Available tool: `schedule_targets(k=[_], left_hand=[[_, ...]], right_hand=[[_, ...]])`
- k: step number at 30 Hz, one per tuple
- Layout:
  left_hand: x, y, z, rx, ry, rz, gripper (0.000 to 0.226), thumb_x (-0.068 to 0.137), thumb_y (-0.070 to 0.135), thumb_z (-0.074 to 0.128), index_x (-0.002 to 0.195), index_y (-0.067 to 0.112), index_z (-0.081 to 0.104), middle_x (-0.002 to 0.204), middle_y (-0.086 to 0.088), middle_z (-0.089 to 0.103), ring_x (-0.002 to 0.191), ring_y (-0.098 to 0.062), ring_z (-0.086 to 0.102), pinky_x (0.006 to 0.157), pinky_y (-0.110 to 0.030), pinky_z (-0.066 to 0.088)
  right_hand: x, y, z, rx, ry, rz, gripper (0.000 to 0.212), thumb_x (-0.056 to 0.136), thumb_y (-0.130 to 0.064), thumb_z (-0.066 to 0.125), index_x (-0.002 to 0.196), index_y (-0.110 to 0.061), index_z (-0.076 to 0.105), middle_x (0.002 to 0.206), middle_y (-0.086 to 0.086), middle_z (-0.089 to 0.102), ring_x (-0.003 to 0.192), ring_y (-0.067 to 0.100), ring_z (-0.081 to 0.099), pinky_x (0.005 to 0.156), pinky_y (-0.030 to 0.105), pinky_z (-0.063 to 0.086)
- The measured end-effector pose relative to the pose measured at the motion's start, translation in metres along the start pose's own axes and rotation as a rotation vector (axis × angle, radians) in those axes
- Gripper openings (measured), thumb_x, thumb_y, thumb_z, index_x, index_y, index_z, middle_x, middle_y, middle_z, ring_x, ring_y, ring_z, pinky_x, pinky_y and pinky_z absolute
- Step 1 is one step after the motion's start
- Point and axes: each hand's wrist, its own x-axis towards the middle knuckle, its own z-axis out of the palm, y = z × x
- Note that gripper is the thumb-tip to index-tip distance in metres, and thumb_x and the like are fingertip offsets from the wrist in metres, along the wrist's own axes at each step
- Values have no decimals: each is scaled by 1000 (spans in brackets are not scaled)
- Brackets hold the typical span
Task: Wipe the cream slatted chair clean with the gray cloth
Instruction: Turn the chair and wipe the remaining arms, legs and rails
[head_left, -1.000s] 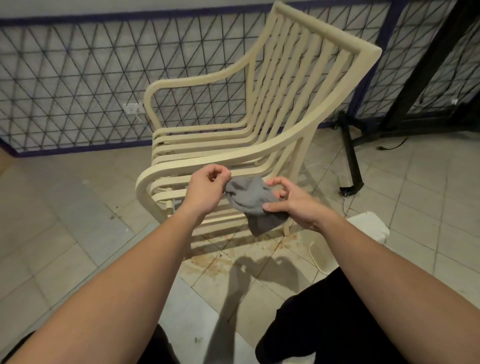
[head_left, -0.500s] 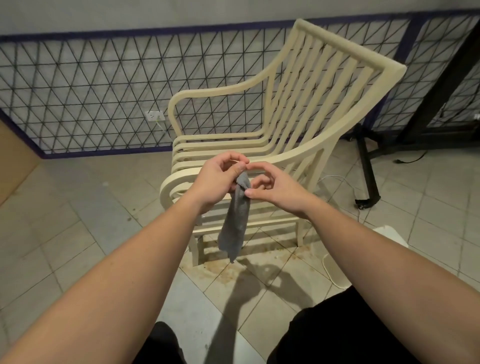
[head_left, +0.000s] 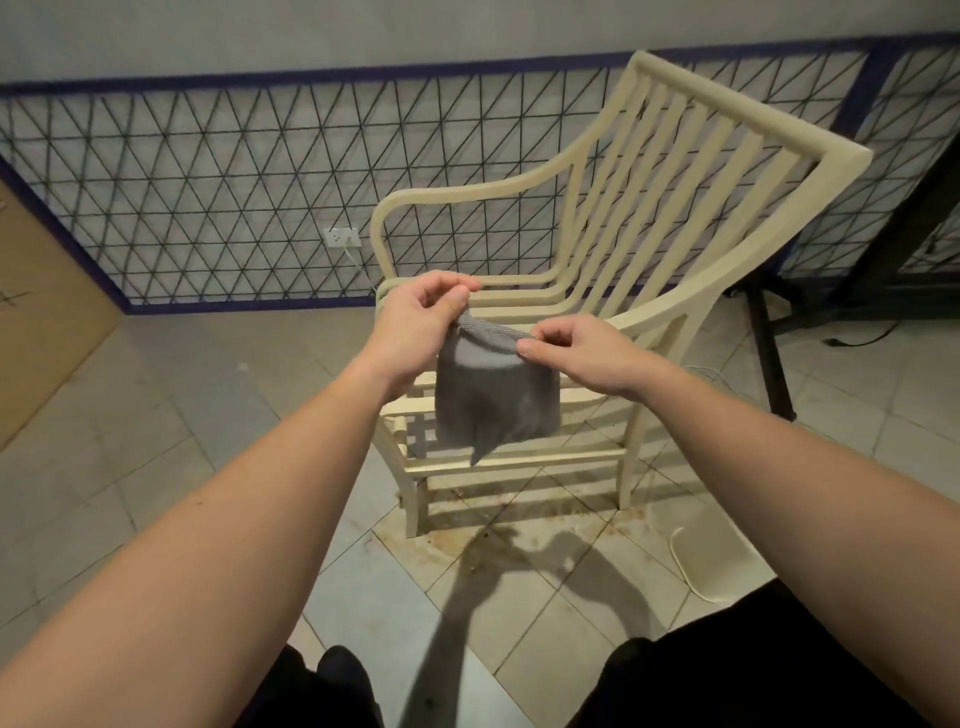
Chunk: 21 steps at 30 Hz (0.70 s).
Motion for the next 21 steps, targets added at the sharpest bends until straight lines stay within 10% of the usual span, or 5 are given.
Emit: schedule_targets(k=[9,12,15,18,21], left_hand=[[13,6,-24,416,6,-24,33,106,22,46,91,14,74,76,1,64,59,-15,57,66,-38,57],[15,2,-38,420,-141,-136,38,103,31,53,81,6,71,73,-11,60,60,-18,64,86,-51,59],[7,1,-38,468,-304,-173,26,86,39,77,73,16,73,79,-12,67,73,-19,65,78,-31,57],[-1,-4,-32,780,-393,-105,34,78,42,84,83,10,72,77,-9,68,70,-18,58,67,-31,47],[-5,-14,-32,591,-417,-169,29,88,31,76,100,4,70,99,-15,73,88,-27,68,86,-41,57]], right_hand=[[-6,-3,-51,-408,-125,60,28,88,-50,68,96,-23,71,90,-3,71,87,14,67,72,31,52],[-12,-9,-57,-278,-67,109,29,91,-52,63,103,-27,73,92,-9,73,85,5,68,74,24,54],[-15,-14,-56,-10,-57,103,17,95,-43,63,103,-32,72,92,-15,75,87,2,70,73,18,54],[-18,-14,-58,30,-56,92,10,91,-31,71,100,-26,71,90,-13,74,86,4,70,67,15,52],[-22,-6,-58,13,-83,158,10,88,-21,74,95,-18,67,86,-8,72,83,9,69,64,17,52]])
